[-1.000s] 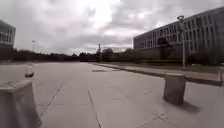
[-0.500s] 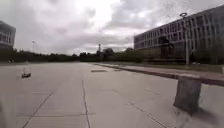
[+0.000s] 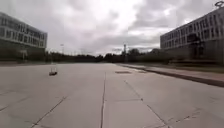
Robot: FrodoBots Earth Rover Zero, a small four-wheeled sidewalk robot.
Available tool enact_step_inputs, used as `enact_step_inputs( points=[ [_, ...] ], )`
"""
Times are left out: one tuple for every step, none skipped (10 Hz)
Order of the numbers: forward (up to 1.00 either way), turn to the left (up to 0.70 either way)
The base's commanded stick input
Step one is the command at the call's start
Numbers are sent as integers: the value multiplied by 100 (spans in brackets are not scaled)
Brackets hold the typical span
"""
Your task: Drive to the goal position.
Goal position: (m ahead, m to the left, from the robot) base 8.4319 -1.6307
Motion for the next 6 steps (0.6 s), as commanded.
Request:
enact_step_inputs(
  points=[
    [70, 0],
    [70, 0],
    [70, 0],
    [70, 0],
    [70, 0],
    [70, 0]
  ],
)
